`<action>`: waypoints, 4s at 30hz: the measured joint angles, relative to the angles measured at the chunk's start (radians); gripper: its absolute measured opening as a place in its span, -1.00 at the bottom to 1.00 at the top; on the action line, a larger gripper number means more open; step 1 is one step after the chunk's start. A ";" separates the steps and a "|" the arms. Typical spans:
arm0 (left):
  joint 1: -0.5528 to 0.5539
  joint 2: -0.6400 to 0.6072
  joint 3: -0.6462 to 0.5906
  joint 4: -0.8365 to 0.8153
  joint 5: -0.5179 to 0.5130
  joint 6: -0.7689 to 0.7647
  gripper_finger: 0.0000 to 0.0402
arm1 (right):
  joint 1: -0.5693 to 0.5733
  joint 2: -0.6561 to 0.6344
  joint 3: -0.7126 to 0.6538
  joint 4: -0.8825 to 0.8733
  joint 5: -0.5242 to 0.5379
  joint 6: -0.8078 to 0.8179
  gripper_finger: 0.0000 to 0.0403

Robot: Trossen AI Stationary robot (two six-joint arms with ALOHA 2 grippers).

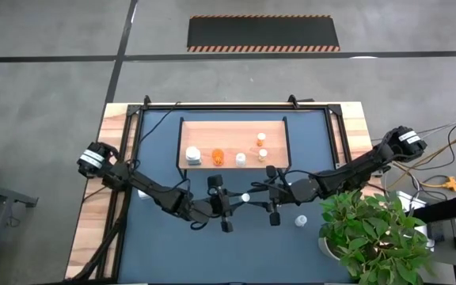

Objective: Pick and place medicine bottles onto shelf by color
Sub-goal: Put the yellow bottle on the shelf aligned

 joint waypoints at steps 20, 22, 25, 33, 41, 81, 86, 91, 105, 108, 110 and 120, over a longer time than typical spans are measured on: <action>0.002 0.006 0.001 0.098 -0.004 0.029 -0.62 | 0.000 0.001 0.002 0.027 0.012 -0.019 -0.24; 0.002 0.006 0.001 0.095 0.002 0.029 -0.62 | -0.001 0.002 0.002 0.039 0.013 -0.019 -0.24; 0.002 0.006 0.001 0.097 0.002 0.032 -0.62 | -0.003 0.002 0.003 0.046 0.014 -0.024 -0.24; 0.002 0.008 0.001 0.101 0.001 0.037 -0.62 | -0.006 0.002 0.003 0.043 0.011 -0.029 -0.32; 0.002 0.009 0.004 0.103 0.001 0.037 -0.61 | -0.006 0.002 0.003 0.043 0.011 -0.041 -0.50; -0.021 -0.292 0.000 -0.243 0.005 0.337 -0.07 | -0.022 -0.123 0.123 -0.119 0.010 0.042 -0.51; -0.026 -0.354 -0.035 -0.237 0.008 0.351 -0.07 | -0.070 -0.099 0.240 -0.187 0.010 0.055 -0.51; -0.027 -0.390 -0.108 -0.163 0.010 0.350 -0.07 | -0.164 -0.079 0.351 -0.293 0.011 0.065 -0.51; -0.064 -0.447 -0.165 -0.118 0.011 0.349 -0.07 | -0.529 -0.060 0.351 -0.322 0.013 0.191 -0.51; -0.073 -0.460 -0.170 -0.118 0.010 0.349 -0.07 | -0.581 -0.060 0.316 -0.317 0.029 0.222 -0.51; -0.077 -0.469 -0.182 -0.118 0.010 0.349 -0.07 | -0.599 -0.061 0.292 -0.318 0.081 0.226 -0.51; -0.080 -0.500 -0.213 -0.113 -0.013 0.344 -0.07 | -0.612 -0.080 0.250 -0.380 0.166 0.244 -0.51</action>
